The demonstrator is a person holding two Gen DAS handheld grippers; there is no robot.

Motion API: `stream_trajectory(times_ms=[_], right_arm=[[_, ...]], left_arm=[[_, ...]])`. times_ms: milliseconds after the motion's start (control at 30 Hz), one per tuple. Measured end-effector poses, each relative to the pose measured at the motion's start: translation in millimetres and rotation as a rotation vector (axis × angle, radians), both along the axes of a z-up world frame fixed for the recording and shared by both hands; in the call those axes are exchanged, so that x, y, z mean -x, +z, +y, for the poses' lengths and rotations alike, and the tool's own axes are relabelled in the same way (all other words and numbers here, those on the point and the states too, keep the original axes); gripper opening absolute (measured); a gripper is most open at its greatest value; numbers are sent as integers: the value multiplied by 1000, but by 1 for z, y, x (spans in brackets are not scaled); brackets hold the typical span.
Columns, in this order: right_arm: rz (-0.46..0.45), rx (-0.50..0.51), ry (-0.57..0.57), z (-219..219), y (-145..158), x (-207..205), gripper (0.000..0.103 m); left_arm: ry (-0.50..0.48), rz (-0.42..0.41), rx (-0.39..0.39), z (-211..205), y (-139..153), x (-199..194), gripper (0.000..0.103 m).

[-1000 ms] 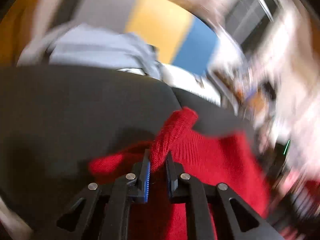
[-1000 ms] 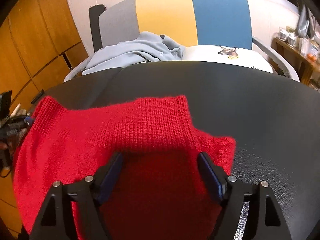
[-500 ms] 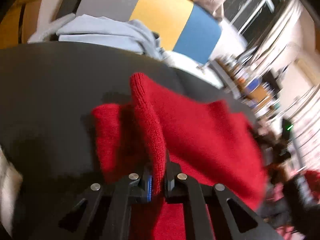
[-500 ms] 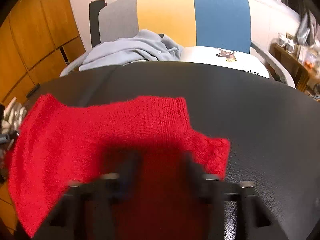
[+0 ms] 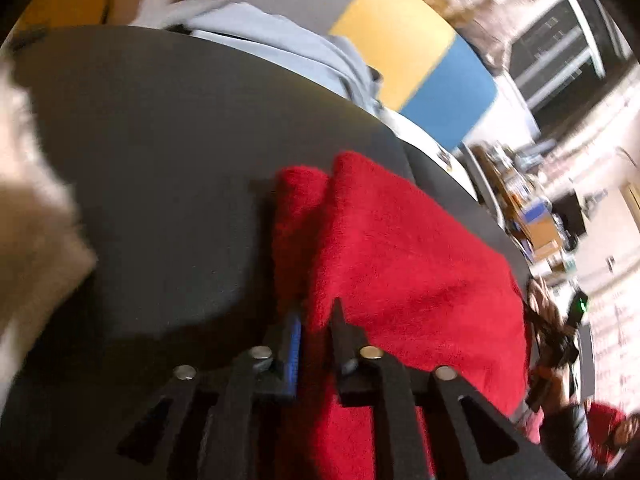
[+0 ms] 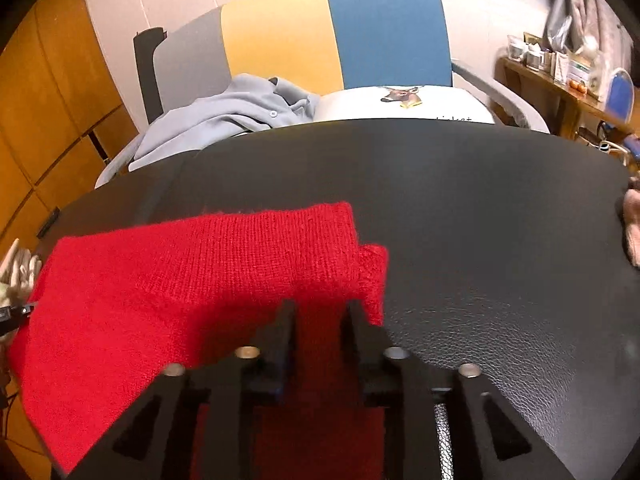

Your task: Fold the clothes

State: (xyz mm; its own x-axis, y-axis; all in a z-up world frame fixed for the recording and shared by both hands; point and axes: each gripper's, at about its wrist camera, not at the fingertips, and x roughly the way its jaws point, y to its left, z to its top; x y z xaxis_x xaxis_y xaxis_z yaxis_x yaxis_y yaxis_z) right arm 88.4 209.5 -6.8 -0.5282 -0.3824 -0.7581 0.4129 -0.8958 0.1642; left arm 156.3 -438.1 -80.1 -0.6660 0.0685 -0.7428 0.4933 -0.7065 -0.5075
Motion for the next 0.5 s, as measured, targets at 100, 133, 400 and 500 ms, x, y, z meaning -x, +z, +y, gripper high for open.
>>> stream_trajectory(times_ms=[100, 133, 400, 500], right_arm=[[26, -22, -1, 1, 12, -10, 46], [60, -16, 21, -1, 21, -19, 46], [82, 54, 410, -61, 54, -109, 65], [58, 34, 506, -91, 44, -132, 67]], left_arm=[[14, 41, -15, 7, 6, -22, 22], [6, 59, -24, 12, 7, -30, 24], [-92, 17, 21, 53, -3, -70, 34], [-85, 46, -2, 57, -7, -82, 35]])
